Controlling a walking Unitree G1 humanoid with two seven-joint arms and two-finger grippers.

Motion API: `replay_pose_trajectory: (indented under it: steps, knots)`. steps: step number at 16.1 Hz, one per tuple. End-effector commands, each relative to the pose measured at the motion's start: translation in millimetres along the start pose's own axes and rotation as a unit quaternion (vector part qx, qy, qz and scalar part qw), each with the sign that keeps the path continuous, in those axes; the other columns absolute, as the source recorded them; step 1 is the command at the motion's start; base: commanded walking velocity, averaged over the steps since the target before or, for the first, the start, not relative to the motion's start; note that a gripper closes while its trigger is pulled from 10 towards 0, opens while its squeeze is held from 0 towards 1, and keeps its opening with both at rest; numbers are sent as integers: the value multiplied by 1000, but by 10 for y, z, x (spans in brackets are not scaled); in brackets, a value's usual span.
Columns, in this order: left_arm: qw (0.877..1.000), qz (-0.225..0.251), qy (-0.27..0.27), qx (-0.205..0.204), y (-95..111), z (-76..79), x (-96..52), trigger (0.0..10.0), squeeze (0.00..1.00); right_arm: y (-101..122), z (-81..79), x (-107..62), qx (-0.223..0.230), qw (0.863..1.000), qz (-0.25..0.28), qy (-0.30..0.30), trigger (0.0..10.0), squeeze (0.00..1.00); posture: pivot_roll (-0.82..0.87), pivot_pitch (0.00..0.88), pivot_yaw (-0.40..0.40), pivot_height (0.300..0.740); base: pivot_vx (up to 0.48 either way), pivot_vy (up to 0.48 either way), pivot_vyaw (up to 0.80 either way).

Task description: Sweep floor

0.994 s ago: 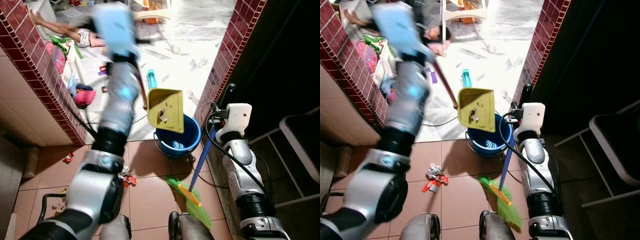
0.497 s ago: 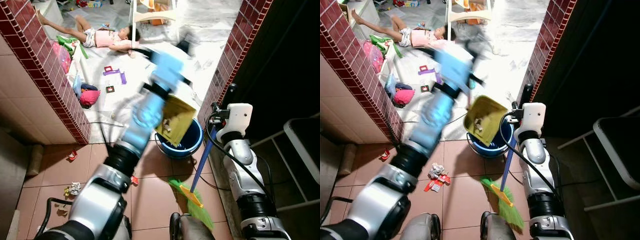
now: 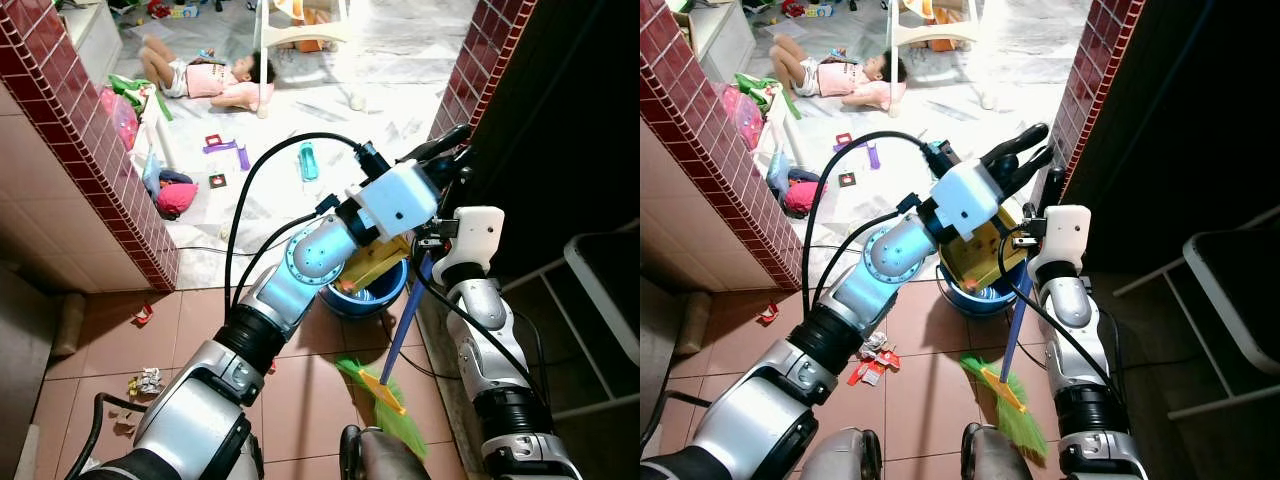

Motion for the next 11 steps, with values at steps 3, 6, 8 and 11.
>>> replay_pose_trajectory:
  steps: [3, 6, 8, 11]
  knots:
    - [990, 81, 110, 46, 441, -544, 126, 10000, 0, 65, -7, 31, -4, 1000, 13, 2, 10000, 0, -117, 58, 2, 740, 0, 0, 0]
    - [962, 108, 245, 47, 683, -1119, 80, 10000, 0, 72, -16, 46, -5, 1000, 15, 3, 10000, 0, -111, 51, -5, 740, 0, 0, 0]
    - [946, 114, 303, 31, 765, -1360, 19, 10000, 0, 62, -24, 49, -6, 1000, 14, 4, 10000, 0, -107, 49, -8, 740, 0, 0, 0]
    - [925, 131, 354, 37, 961, -1655, -65, 10000, 0, 57, -54, 62, -7, 1000, 14, 7, 10000, 0, -95, 45, -14, 740, 0, 0, 0]
Point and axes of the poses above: a point about 5 cm out from each wrist's last joint towards the gripper, its own x axis pointing out of the wrist towards the gripper, its own y axis along the axis of the wrist's last joint, z = x × y, the point moved 4 cm from there along x, pointing out of the wrist towards the gripper, and after that the axes turned 6 degrees about -x, right-handed, at the moved point
